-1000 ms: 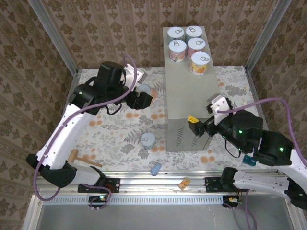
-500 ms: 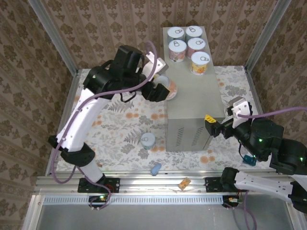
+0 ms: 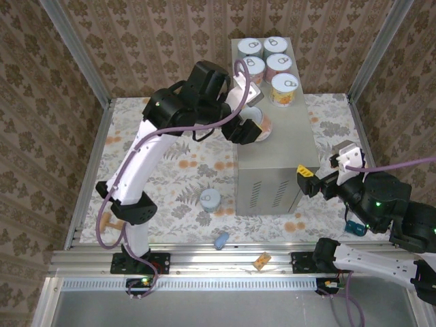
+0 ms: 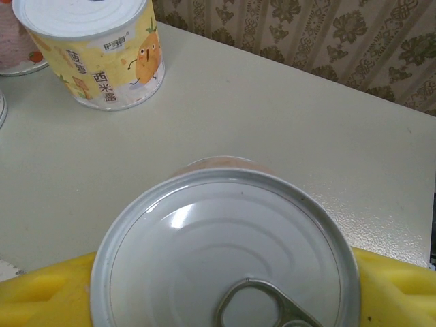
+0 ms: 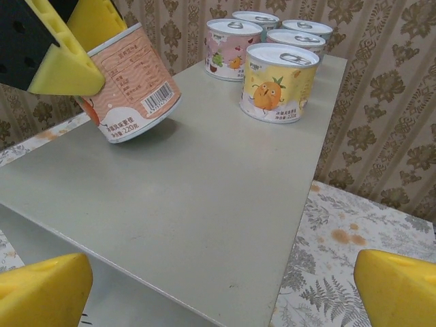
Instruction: Place and organize the canned foods onto the counter
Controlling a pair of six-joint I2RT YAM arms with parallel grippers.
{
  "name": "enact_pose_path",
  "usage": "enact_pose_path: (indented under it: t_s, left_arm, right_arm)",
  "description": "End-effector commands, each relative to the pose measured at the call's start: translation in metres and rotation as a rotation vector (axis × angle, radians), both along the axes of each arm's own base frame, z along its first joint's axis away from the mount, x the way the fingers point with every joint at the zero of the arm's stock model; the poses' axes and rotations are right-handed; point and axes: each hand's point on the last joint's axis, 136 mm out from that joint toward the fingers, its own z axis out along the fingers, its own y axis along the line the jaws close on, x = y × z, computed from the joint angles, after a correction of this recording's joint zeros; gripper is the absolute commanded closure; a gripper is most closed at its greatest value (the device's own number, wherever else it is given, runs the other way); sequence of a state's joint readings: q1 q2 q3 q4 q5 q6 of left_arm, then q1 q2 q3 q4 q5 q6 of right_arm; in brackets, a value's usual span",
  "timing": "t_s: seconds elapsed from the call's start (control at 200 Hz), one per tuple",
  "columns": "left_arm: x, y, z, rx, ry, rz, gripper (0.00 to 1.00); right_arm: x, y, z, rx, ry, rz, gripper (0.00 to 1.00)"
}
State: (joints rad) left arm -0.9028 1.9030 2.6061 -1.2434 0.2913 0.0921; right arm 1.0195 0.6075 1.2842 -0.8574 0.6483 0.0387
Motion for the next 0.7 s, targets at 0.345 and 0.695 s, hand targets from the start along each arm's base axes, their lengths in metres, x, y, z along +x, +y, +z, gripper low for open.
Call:
enact_pose_path:
  t_s: [0.345, 0.695]
  left_arm:
    - [-0.005, -0.015, 0.019, -0.08, -0.037, -0.063, 0.28]
    - [-0.007, -0.017, 0.022, -0.097, -0.035, -0.08, 0.28]
  right_arm:
    - [0.004, 0.026, -0.006, -0.056, -0.064, 0.091, 0.0]
    - [0.015, 0.046, 0.0, -0.069, -0.085, 0.105, 0.0]
